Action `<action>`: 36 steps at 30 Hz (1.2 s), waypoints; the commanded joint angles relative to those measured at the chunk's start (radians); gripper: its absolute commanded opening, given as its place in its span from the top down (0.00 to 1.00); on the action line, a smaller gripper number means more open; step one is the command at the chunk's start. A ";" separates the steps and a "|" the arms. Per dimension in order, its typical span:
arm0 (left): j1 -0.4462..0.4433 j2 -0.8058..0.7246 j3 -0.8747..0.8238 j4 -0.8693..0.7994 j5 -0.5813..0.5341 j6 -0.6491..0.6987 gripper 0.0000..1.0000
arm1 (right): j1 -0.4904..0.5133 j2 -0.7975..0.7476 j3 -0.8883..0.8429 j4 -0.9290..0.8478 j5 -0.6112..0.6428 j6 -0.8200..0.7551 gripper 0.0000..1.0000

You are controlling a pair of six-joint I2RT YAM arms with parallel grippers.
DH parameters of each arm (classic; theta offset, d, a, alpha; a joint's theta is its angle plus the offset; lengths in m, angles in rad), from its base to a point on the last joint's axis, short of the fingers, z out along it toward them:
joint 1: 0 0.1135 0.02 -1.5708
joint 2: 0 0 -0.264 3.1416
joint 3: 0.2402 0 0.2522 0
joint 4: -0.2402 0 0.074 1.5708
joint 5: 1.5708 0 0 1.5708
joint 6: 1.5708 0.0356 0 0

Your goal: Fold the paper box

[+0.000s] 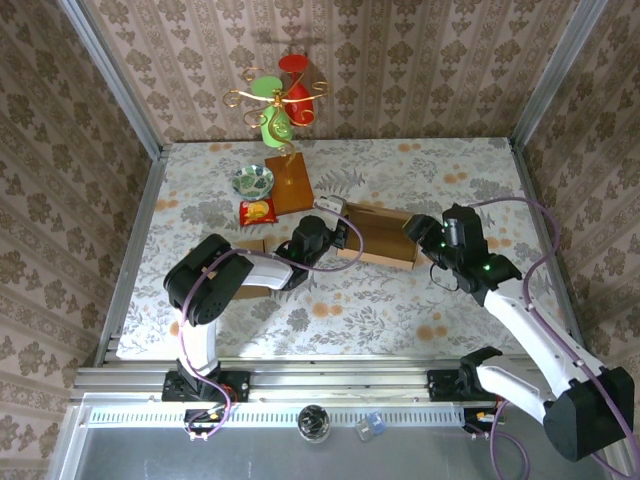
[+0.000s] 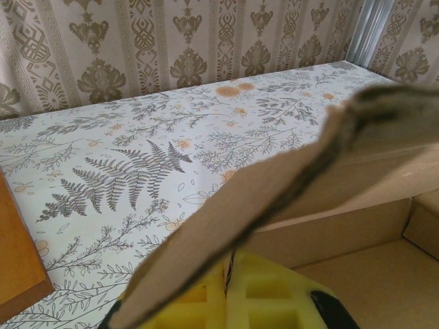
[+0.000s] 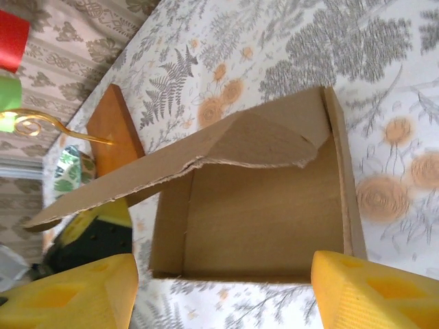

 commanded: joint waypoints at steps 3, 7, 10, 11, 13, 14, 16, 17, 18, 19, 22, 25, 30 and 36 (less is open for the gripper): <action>-0.012 0.001 -0.031 -0.041 -0.017 0.019 1.00 | 0.005 -0.032 0.068 -0.099 -0.020 0.384 0.32; -0.016 0.002 -0.038 -0.028 -0.021 0.019 1.00 | 0.005 -0.013 0.064 -0.017 0.007 0.596 0.33; -0.019 0.001 -0.043 -0.019 -0.026 0.019 1.00 | 0.002 0.032 0.074 0.031 0.021 0.696 0.33; -0.020 0.001 -0.046 -0.015 -0.026 0.018 1.00 | 0.001 0.054 0.079 0.042 0.018 0.724 0.34; -0.023 0.001 -0.048 -0.011 -0.028 0.018 1.00 | -0.001 0.096 0.089 0.071 0.005 0.759 0.35; -0.024 0.001 -0.050 -0.007 -0.030 0.019 1.00 | -0.001 0.117 0.100 0.077 0.000 0.771 0.35; -0.026 0.000 -0.053 -0.004 -0.032 0.021 1.00 | 0.000 0.152 0.123 0.099 -0.004 0.777 0.37; -0.026 0.000 -0.053 -0.002 -0.032 0.020 1.00 | 0.000 0.167 0.137 0.102 -0.005 0.777 0.38; -0.026 0.000 -0.054 -0.001 -0.034 0.021 1.00 | -0.001 0.179 0.146 0.102 -0.007 0.778 0.39; -0.028 0.001 -0.054 0.001 -0.035 0.021 1.00 | 0.000 0.191 0.152 0.103 -0.011 0.781 0.41; -0.028 0.005 -0.053 0.006 -0.041 0.021 1.00 | 0.000 0.209 0.143 0.114 -0.008 0.802 0.46; -0.029 0.006 -0.050 0.007 -0.041 0.026 1.00 | -0.005 0.229 0.145 0.104 -0.013 0.812 0.52; -0.029 0.009 -0.049 0.007 -0.042 0.027 1.00 | -0.012 0.270 0.137 0.122 -0.060 0.848 0.65; -0.030 0.006 -0.050 0.008 -0.044 0.027 1.00 | -0.012 0.274 0.128 0.104 -0.078 0.857 0.76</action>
